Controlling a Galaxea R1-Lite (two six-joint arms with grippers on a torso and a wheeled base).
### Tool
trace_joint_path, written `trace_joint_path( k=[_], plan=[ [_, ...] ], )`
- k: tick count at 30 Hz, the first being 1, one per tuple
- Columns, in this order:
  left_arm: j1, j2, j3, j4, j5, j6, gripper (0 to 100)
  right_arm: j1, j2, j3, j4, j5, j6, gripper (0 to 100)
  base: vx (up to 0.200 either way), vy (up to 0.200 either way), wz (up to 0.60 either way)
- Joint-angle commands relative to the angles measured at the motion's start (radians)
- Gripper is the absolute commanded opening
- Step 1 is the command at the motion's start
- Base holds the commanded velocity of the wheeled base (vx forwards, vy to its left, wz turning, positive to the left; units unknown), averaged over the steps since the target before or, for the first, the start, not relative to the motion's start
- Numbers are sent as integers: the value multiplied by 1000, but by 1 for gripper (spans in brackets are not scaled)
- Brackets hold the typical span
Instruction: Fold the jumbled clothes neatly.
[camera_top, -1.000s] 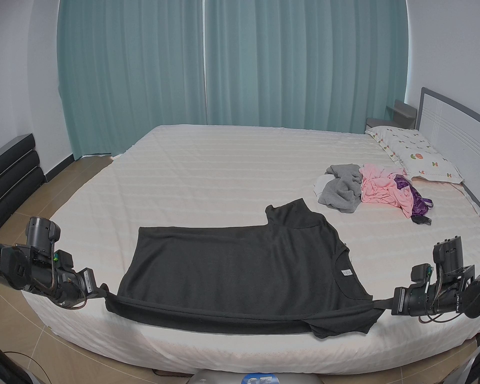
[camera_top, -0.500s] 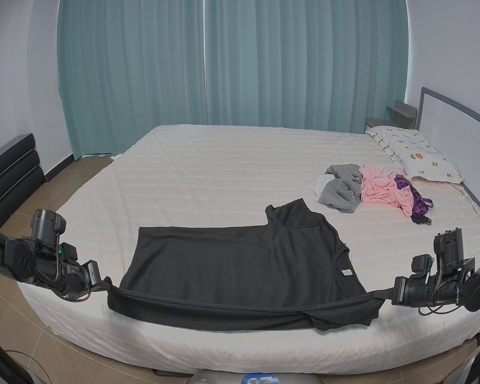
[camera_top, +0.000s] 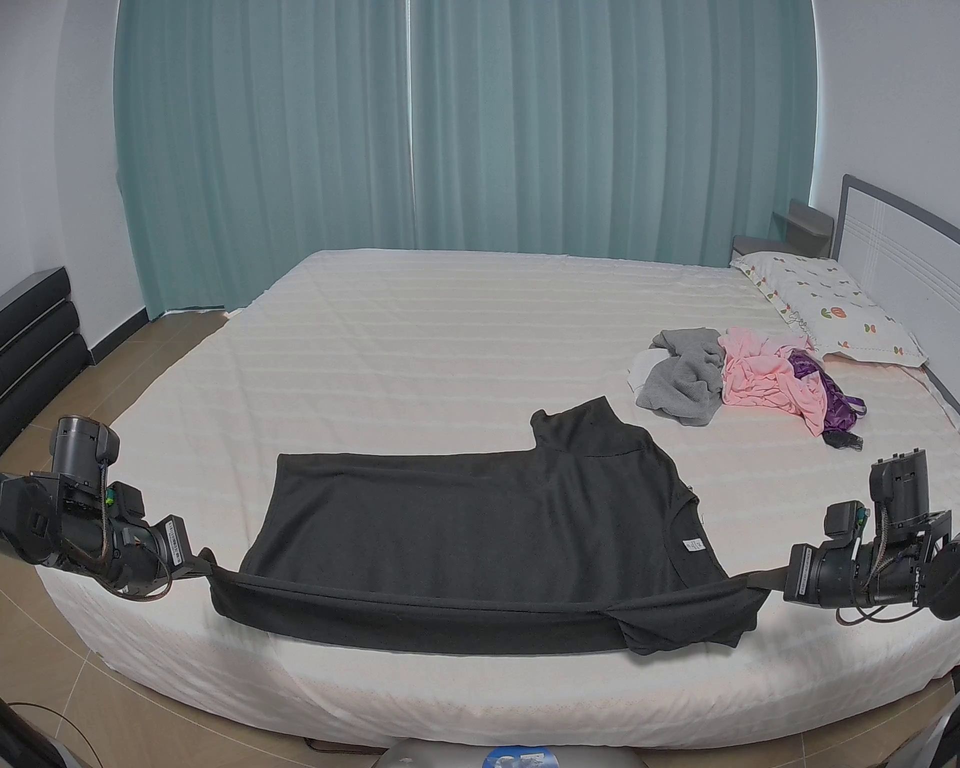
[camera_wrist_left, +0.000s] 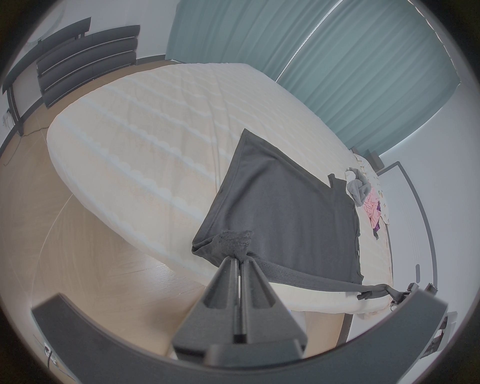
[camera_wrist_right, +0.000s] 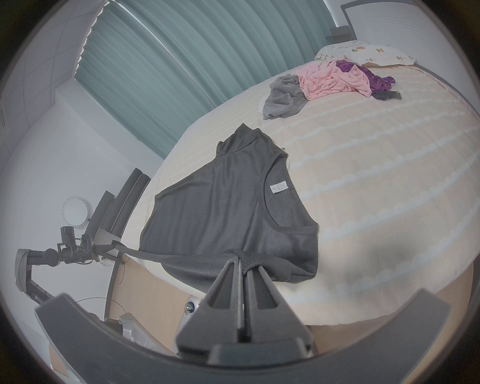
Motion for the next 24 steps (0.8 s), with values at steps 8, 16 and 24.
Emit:
trace_joint_path(
  k=[8,16,24],
  plan=[
    [0,66,-51,-1,-1,-1,0,5,122,-100,2,1,1,0,0,0,0],
    [-6,168,-97,-11,-4,-13,0,5,203,-171,5,1,2,0,0,0,0],
    [-12,230,-146,-13,-23,-44,0,-2,254,-240,13,-1,32,0,0,0,0]
  ],
)
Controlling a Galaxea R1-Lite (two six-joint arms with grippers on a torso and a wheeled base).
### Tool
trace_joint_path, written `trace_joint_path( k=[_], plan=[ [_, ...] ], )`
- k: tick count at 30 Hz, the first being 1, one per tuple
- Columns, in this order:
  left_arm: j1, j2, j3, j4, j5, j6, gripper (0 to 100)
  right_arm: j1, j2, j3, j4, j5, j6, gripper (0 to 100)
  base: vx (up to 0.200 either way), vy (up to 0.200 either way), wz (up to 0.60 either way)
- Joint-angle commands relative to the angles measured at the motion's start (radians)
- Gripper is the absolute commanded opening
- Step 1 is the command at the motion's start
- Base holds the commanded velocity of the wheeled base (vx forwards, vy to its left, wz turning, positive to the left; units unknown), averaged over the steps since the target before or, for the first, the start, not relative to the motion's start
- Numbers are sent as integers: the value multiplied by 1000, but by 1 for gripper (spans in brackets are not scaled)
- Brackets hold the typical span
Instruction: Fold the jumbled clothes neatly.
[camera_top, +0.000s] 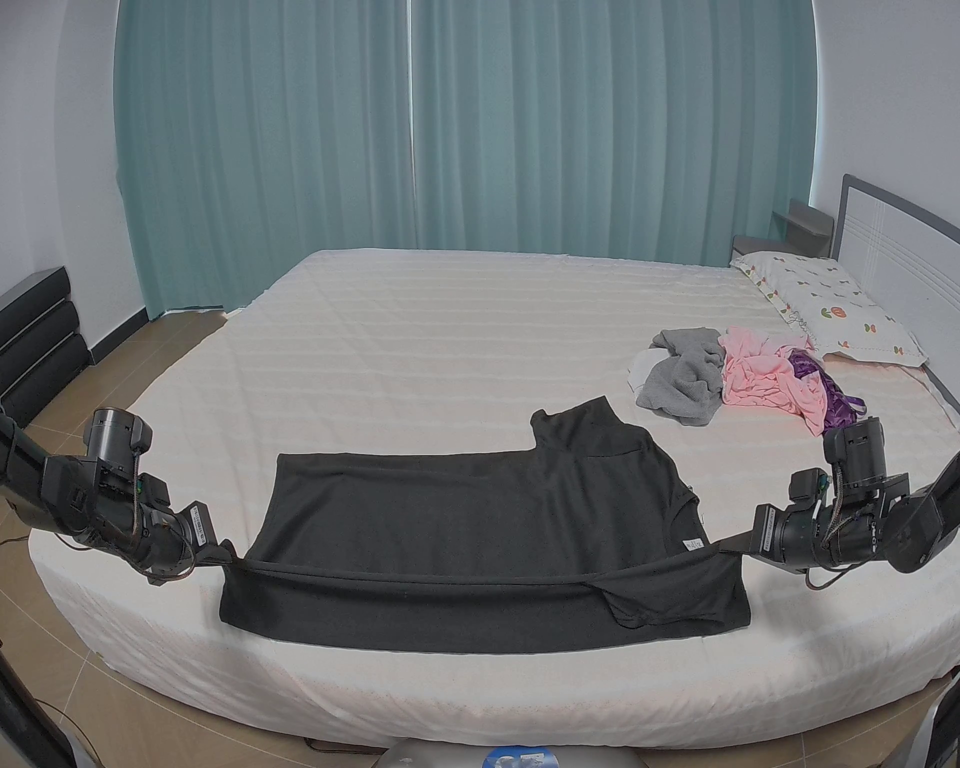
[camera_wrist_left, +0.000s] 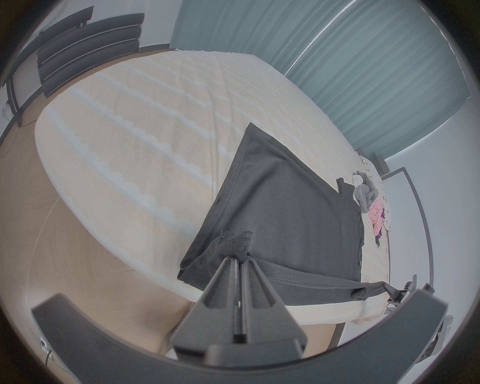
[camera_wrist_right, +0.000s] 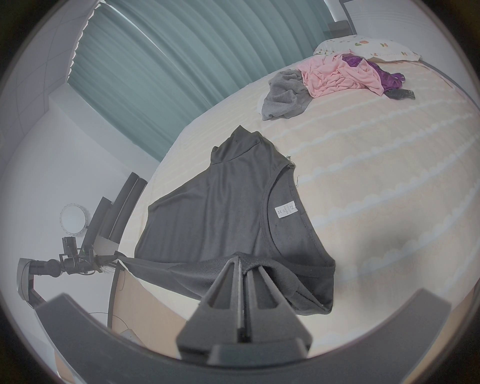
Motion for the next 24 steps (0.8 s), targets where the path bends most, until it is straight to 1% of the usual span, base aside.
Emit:
trace_joint_path(
  k=[1,6,17,22,24],
  plan=[
    [-4,44,-23,0,-9,-3,0,-4,43,-26,3,0,2,0,0,0,0],
    [-5,49,-45,2,-10,-3,0,-4,74,-40,0,0,2,0,0,0,0],
    [-19,136,-85,2,-12,-6,0,-14,186,-105,-8,1,4,0,0,0,0],
    [-31,164,-117,0,-12,-55,0,-11,230,-131,-11,1,8,0,0,0,0],
    [-33,173,-123,0,-12,-57,0,-11,243,-140,-11,1,8,0,0,0,0]
  ],
)
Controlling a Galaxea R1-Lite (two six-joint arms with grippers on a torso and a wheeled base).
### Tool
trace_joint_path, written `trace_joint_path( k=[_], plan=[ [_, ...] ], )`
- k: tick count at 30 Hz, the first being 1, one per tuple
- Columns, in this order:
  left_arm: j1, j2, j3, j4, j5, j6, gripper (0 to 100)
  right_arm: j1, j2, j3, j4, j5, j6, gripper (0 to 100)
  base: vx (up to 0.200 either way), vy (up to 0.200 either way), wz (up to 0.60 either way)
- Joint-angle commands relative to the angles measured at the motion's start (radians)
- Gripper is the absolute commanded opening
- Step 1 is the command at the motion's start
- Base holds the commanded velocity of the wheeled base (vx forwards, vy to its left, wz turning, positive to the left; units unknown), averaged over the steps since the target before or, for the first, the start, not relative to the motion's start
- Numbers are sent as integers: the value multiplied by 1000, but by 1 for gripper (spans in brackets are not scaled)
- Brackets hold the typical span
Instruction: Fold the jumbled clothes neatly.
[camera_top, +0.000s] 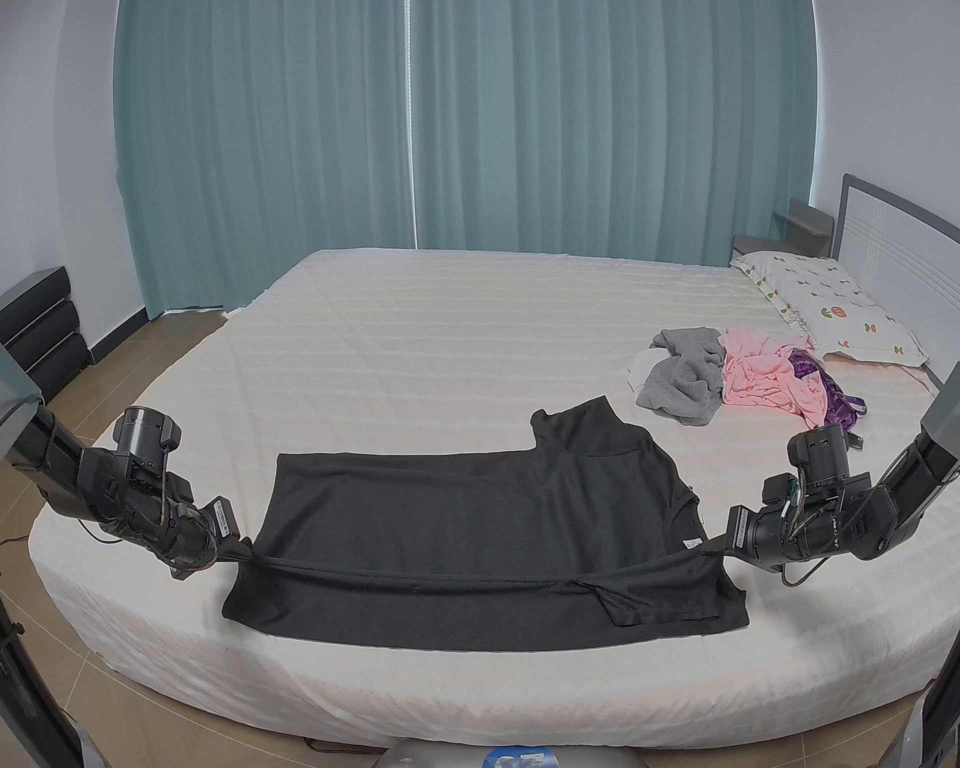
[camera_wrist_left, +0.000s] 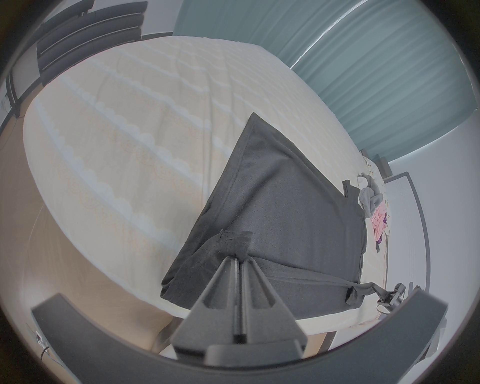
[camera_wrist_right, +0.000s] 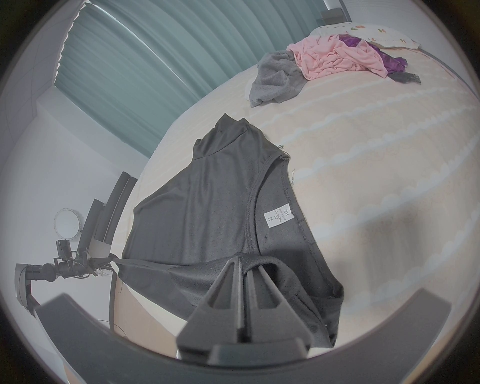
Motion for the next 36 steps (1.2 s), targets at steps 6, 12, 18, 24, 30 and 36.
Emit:
trace_joint_path(
  k=[6,12,18,24,30,36],
  plan=[
    [-9,55,-29,-2,0,-5,0,0,72,-33,-2,1,2,0,0,0,0],
    [-9,69,-31,-2,-2,-4,100,1,88,-36,-8,1,2,0,0,0,0],
    [-4,40,-24,-2,-3,-4,100,-5,33,-4,-26,3,4,100,0,0,0],
    [29,-77,20,7,-57,-4,100,-20,-81,84,-59,58,30,100,0,0,0],
    [68,-181,100,-1,-115,-4,100,6,-155,248,-161,58,117,100,0,0,0],
    [69,-216,164,-2,-171,-7,100,29,-135,424,-451,50,170,100,0,0,0]
  ],
)
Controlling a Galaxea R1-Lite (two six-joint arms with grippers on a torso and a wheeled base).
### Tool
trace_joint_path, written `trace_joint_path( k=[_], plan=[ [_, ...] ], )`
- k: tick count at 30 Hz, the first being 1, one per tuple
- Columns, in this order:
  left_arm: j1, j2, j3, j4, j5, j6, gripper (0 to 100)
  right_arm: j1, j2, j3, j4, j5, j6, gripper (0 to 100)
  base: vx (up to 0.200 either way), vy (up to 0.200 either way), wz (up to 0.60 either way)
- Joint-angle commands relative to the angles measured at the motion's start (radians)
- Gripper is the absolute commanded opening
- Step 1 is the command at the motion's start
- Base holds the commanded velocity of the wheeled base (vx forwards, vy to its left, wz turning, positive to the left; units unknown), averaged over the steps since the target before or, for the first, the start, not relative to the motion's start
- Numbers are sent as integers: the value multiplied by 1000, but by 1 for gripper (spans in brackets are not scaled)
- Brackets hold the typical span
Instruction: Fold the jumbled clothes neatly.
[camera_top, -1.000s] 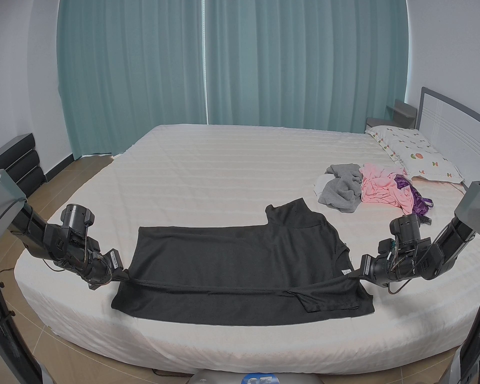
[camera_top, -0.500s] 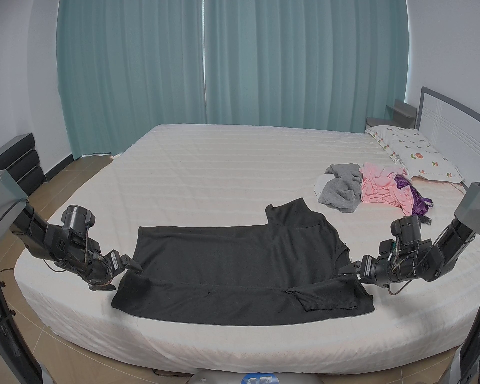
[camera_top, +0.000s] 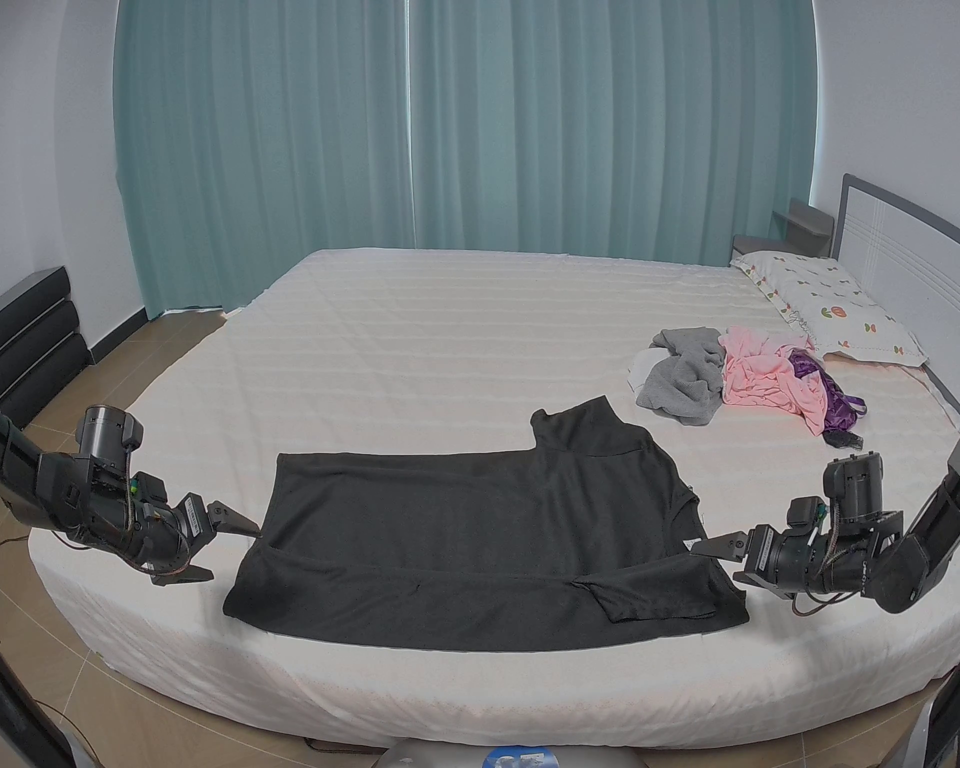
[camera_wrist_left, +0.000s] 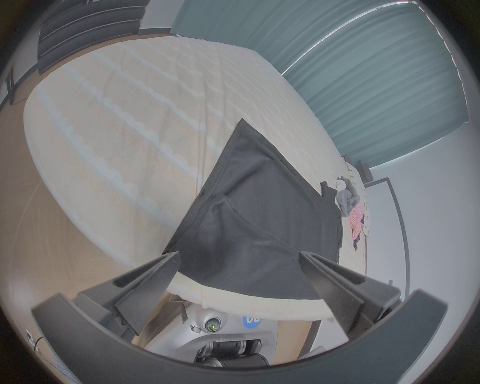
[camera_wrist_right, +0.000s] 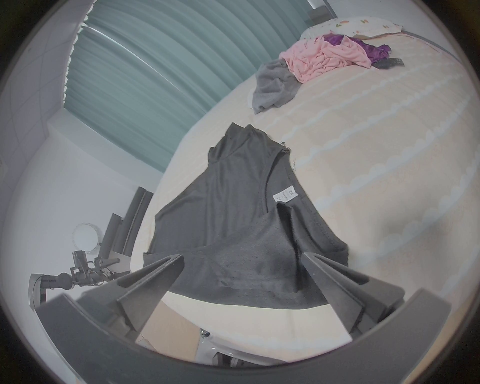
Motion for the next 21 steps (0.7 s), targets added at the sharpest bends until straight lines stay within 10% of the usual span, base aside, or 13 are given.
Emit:
trace_joint_path(
  k=[1,12,21],
  plan=[
    [10,-74,72,-2,-43,-6,100,24,-5,162,-211,-2,56,100,0,0,0],
    [9,-68,71,-5,-81,-72,100,44,31,219,-356,-2,189,100,0,0,0],
    [7,-63,71,-16,-83,-74,100,42,40,228,-357,-2,186,100,0,-200,0]
  ],
)
